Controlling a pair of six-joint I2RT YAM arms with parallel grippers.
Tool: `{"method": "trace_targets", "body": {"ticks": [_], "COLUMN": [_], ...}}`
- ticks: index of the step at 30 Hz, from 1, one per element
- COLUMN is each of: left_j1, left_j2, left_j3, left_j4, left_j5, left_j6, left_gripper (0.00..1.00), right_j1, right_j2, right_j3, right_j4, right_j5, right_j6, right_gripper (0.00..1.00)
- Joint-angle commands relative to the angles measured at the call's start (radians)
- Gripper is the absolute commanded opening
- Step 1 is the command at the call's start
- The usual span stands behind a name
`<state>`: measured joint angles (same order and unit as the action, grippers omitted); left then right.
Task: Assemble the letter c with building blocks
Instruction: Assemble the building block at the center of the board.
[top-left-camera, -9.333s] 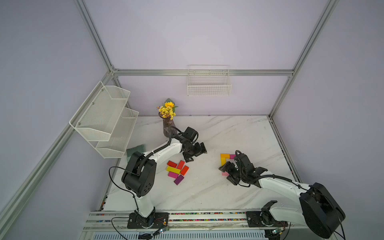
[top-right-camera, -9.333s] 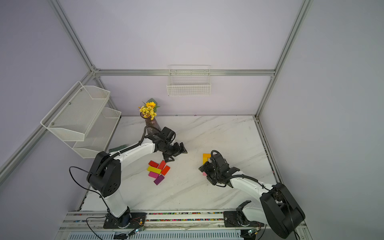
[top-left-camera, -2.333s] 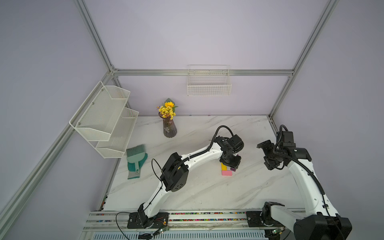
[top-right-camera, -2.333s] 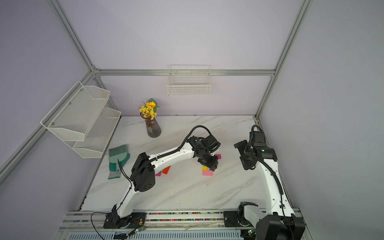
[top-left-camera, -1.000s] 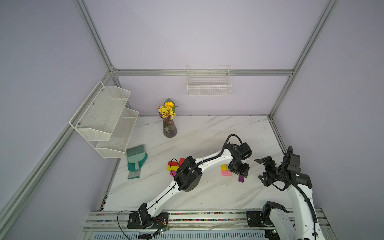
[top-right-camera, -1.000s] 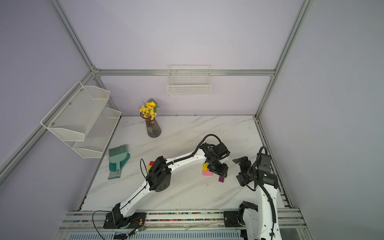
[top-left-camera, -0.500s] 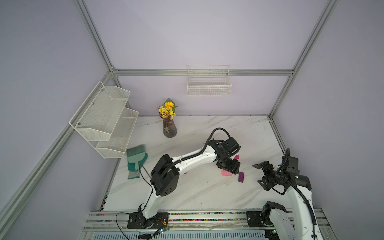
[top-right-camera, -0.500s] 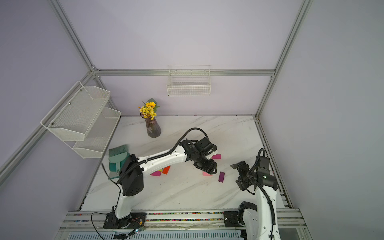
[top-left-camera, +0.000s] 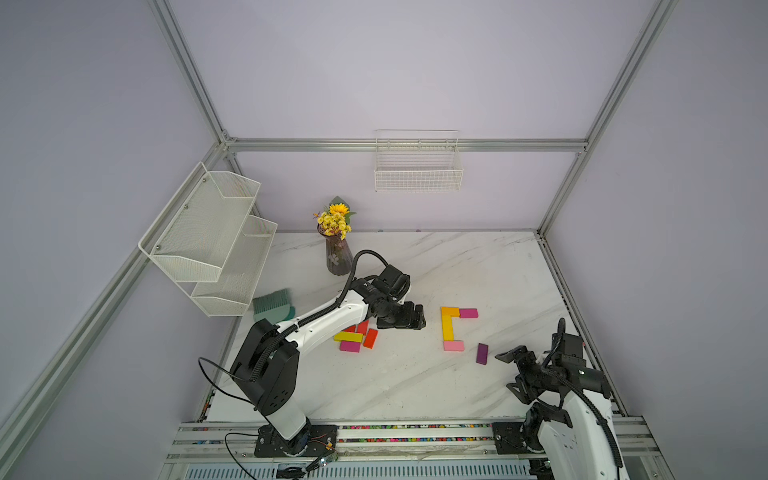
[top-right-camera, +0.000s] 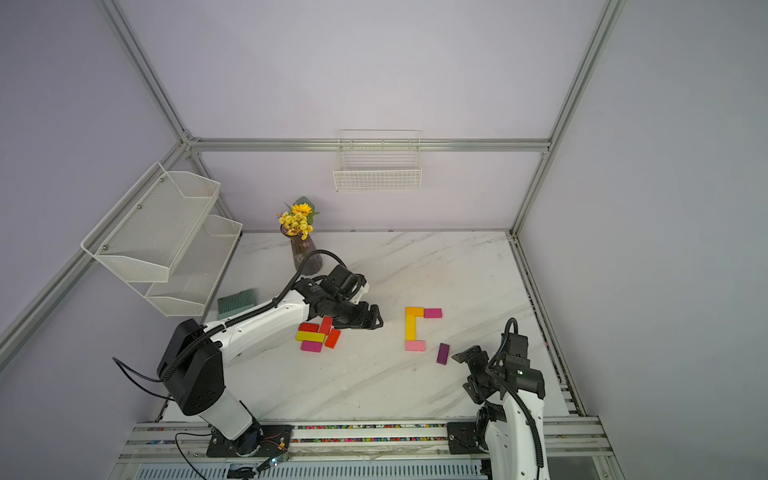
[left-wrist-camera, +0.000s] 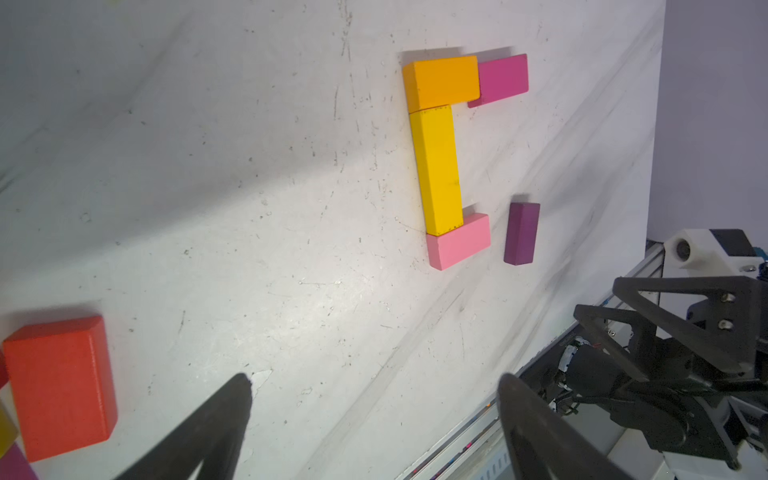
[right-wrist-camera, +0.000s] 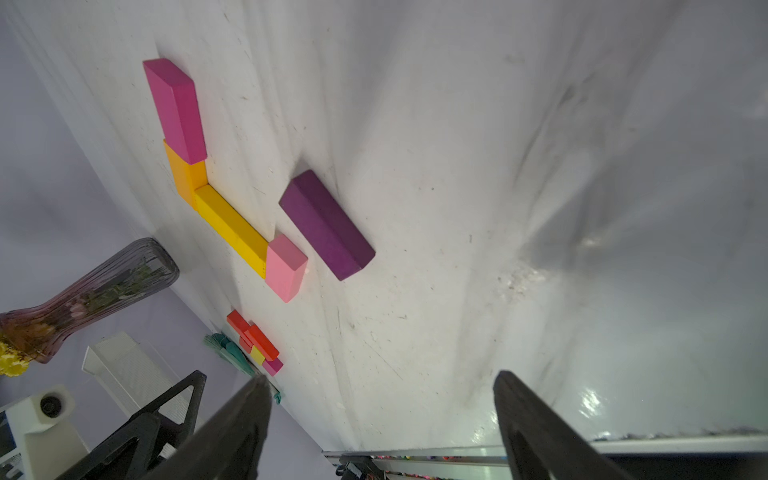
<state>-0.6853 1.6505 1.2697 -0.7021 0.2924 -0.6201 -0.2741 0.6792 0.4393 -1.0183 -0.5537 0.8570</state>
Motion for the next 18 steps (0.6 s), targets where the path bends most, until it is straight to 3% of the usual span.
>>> {"method": "trace_targets", "body": {"ticks": [1, 7, 18], "left_j1": [0.013, 0.027, 0.044], "left_j2": [-0.038, -0.017, 0.026], "left_j3": [0.020, 0.040, 0.075], "left_j4": [0.067, 0.065, 0.052], "left_j5": [0.015, -0.001, -0.009], "left_j6": [-0.030, -0.057, -0.079], "left_gripper": [1.00, 1.00, 1.00], "right_j1": [0.056, 0.281, 0.301], "right_j2": [0.078, 0.245, 0.381], "right_j3": [0.043, 0.116, 0.079], "right_j4": [0.076, 0.215, 0.358], "right_j5": [0.051, 0.186, 0.192], "right_j6": [-0.027, 0.072, 0.052], "right_gripper": [0.86, 0.86, 0.88]}}
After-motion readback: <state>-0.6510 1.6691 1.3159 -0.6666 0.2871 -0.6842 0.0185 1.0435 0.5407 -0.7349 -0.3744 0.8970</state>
